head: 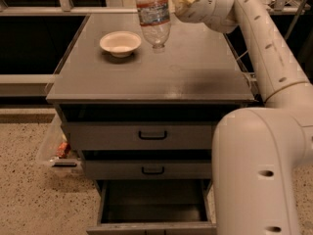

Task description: Place water bottle into bottom drawer

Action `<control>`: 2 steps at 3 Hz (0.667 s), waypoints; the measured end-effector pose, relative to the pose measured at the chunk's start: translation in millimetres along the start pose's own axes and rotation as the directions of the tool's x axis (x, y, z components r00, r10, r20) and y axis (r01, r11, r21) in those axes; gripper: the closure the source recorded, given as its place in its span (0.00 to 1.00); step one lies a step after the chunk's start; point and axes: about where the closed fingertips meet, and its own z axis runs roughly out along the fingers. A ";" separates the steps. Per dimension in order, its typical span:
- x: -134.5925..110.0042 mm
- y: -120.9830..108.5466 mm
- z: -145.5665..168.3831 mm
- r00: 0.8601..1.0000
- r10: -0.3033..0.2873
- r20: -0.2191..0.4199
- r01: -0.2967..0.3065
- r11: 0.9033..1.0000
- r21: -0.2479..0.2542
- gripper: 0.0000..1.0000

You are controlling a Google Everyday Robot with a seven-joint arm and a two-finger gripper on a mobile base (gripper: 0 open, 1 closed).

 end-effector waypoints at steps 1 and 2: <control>-6.2 70.4 2.5 0.995 -0.042 0.093 0.049 0.996 -0.071 1.00; 3.2 71.9 8.7 0.992 0.008 0.125 0.006 0.994 -0.111 1.00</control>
Offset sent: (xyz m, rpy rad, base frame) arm -0.0396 -0.0290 0.0403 0.1117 0.0094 -0.0027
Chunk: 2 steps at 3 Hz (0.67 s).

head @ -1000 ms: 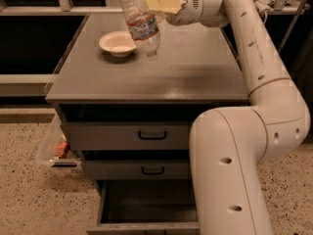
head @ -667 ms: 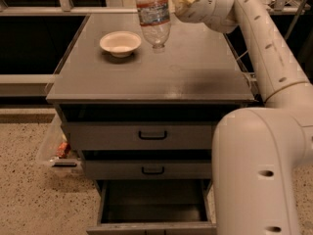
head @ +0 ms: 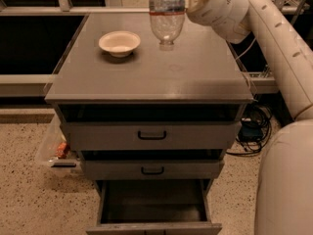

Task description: Place water bottle into bottom drawer

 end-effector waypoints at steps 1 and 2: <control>-3.4 -1.7 2.4 1.000 -0.002 0.008 0.002 1.000 0.007 1.00; 8.6 -13.7 3.4 0.999 0.027 0.029 -0.027 1.000 0.003 1.00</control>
Offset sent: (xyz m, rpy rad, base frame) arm -0.0067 0.0215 -0.0521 0.0093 0.1070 0.0213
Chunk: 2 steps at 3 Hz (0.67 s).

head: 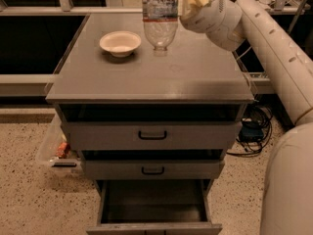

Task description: Place water bottle into bottom drawer

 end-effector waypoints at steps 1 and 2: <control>10.2 27.7 11.4 0.994 -0.059 0.087 0.059 0.998 -0.004 1.00; 28.5 74.6 18.9 0.977 -0.083 0.196 0.085 0.996 -0.005 1.00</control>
Offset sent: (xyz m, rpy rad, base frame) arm -0.1343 0.0065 -0.1678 0.0185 0.5968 -0.0556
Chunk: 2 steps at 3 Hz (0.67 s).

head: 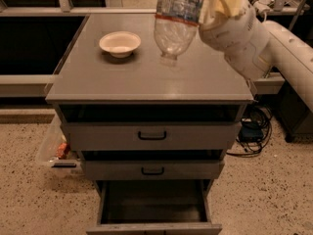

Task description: Place water bottle into bottom drawer

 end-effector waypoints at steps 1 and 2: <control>41.0 3.4 -23.3 0.993 0.099 0.063 -0.104 0.991 0.086 1.00; 104.5 -33.4 -52.3 0.961 0.256 0.101 -0.271 0.945 0.184 1.00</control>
Offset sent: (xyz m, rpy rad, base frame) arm -0.0574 0.0324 -0.2511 -0.3290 0.5806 0.0380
